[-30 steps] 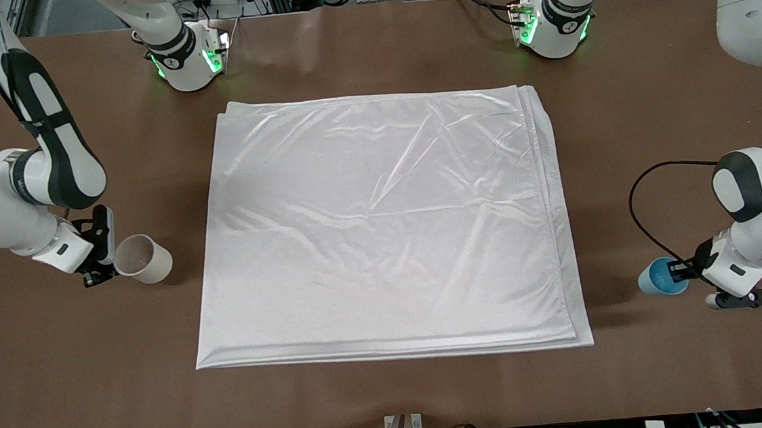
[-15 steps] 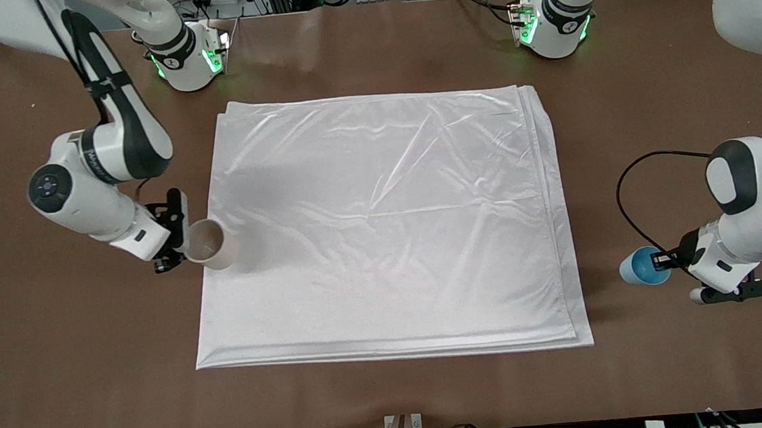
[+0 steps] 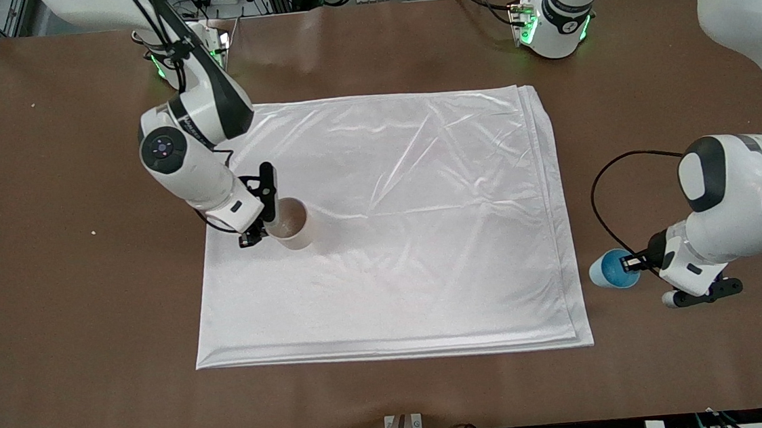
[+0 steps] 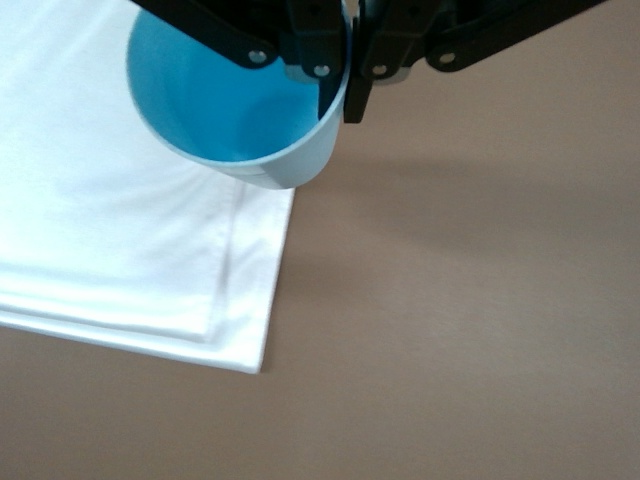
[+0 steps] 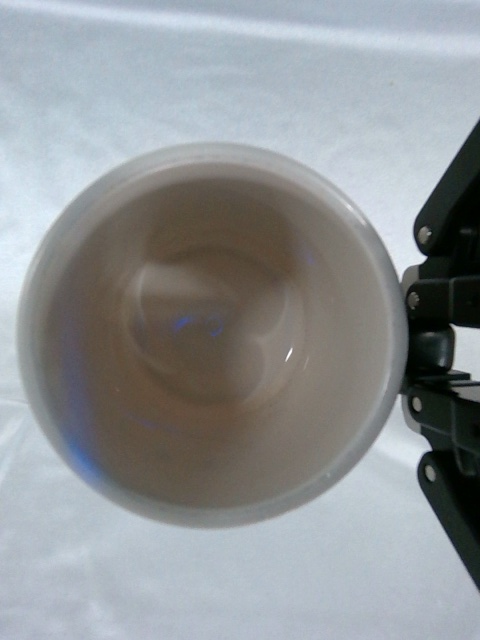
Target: Place blue cup into white mug on cloth
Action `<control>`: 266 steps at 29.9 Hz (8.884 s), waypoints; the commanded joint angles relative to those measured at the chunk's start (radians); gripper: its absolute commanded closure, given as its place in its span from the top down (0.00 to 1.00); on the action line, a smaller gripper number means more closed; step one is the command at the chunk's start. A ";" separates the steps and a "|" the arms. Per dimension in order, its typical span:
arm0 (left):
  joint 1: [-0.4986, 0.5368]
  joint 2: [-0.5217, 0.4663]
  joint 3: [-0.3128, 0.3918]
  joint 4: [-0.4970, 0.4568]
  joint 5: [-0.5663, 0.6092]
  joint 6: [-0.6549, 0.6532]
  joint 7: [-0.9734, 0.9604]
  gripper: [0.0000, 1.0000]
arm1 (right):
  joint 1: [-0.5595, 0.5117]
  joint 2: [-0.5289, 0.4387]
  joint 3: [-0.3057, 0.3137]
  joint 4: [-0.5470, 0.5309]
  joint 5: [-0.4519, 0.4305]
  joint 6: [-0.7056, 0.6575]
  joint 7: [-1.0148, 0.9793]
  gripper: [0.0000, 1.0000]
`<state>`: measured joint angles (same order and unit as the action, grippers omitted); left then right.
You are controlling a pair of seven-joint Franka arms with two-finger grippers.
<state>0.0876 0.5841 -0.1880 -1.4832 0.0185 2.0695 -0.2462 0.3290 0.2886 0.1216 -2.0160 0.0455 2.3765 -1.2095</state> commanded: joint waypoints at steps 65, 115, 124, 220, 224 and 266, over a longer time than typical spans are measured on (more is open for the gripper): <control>-0.588 -0.010 -0.004 0.037 0.021 -0.034 -0.780 0.00 | 0.156 -0.035 -0.017 0.135 -0.182 -0.148 0.541 1.00; -0.716 0.122 0.004 0.034 0.023 0.129 -0.831 0.00 | -0.415 -0.459 -0.020 0.085 -0.173 -0.533 0.533 1.00; -0.720 0.148 0.005 0.034 0.024 0.172 -0.829 0.00 | -0.450 -0.384 -0.019 0.198 -0.171 -0.638 0.685 1.00; -0.112 -0.455 0.136 -0.111 -0.054 -0.295 0.090 1.00 | -0.364 -0.305 -0.148 0.303 -0.098 -0.597 1.256 1.00; -0.109 -0.469 0.136 -0.101 -0.052 -0.374 0.099 1.00 | -0.366 -0.305 -0.146 0.303 -0.096 -0.597 1.259 1.00; -0.107 -0.596 0.180 -0.108 0.031 -0.503 0.283 1.00 | -0.366 -0.310 -0.143 0.313 -0.065 -0.674 1.256 1.00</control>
<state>-0.0189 0.0034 -0.0051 -1.5745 0.0310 1.5880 0.0121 -0.0455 -0.0279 -0.0141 -1.7243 -0.0228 1.7107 0.0324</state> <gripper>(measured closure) 0.000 0.000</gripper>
